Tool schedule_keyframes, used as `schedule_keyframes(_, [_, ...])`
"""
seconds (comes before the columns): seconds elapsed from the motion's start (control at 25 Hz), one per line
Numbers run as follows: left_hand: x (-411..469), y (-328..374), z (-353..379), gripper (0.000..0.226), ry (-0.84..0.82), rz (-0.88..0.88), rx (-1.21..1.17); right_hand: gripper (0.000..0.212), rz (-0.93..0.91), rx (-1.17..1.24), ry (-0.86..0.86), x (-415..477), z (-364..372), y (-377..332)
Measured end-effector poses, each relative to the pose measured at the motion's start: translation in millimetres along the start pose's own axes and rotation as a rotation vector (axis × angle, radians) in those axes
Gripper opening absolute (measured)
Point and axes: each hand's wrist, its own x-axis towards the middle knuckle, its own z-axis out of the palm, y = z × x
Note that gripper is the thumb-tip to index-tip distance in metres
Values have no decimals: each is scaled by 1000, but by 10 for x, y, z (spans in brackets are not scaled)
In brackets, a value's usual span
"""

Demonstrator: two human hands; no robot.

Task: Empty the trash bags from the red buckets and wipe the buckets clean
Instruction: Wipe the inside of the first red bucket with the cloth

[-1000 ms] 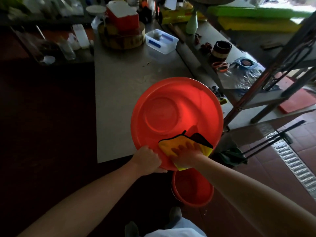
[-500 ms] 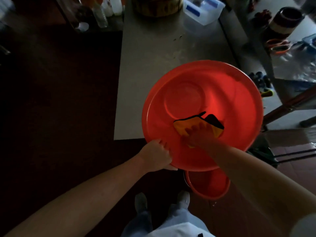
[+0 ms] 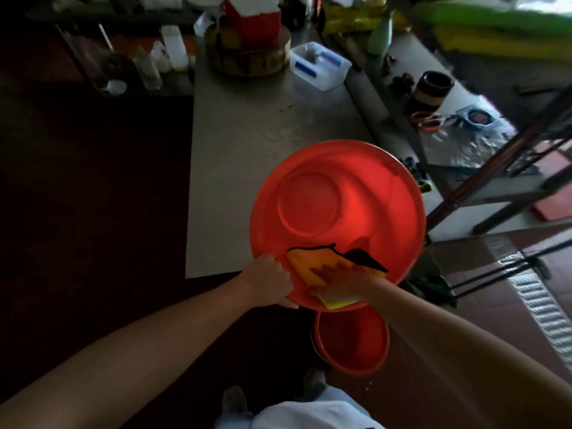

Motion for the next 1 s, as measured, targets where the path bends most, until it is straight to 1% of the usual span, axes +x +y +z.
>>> schedule_keyframes(0.12, [-90,-134,-117,74,-11,-4,53,99,-12,-49,22,-339,89,-12])
schedule_keyframes(0.24, [-164,-254,-253,76,-97,38,30,110,-20,-208,121,-444,180,26])
schedule_keyframes(0.28, [-209,-323,-298,76,-117,35,24,109,-8,-247,159,-468,203,38])
schedule_keyframes(0.36, [-334,-527,-438,72,-171,-16,31,100,8,-296,245,-491,239,47])
schedule_keyframes(0.4, [-403,-655,-482,65,-188,-43,47,94,3,-321,299,-489,247,32])
schedule_keyframes(0.48, [-526,-850,-496,43,-217,-75,112,82,-19,-332,402,-478,255,-44])
schedule_keyframes(0.52, [-570,-896,-469,40,-231,-93,152,78,-29,-325,432,-462,254,-95])
schedule_keyframes(0.56, [-600,-899,-436,42,-249,-113,177,76,-35,-320,448,-438,264,-142])
schedule_keyframes(0.64, [-595,-778,-357,55,-275,-160,144,77,-36,-338,443,-407,257,-211])
schedule_keyframes(0.72, [-489,-504,-257,76,-259,-202,58,78,-42,-347,441,-399,227,-212])
schedule_keyframes(0.76, [-415,-325,-231,80,-235,-210,1,79,-47,-343,450,-399,216,-207])
schedule_keyframes(0.8, [-334,-161,-208,79,-218,-219,-62,80,-52,-335,447,-394,202,-201])
schedule_keyframes(0.88, [-170,71,-179,67,-173,-274,-178,82,-50,-322,416,-359,185,-184])
schedule_keyframes(0.96, [-66,140,-155,57,-101,-301,-207,83,-32,-266,370,-286,155,-170])
schedule_keyframes(1.0, [-29,151,-125,55,-68,-293,-205,82,-17,-217,323,-255,117,-152])
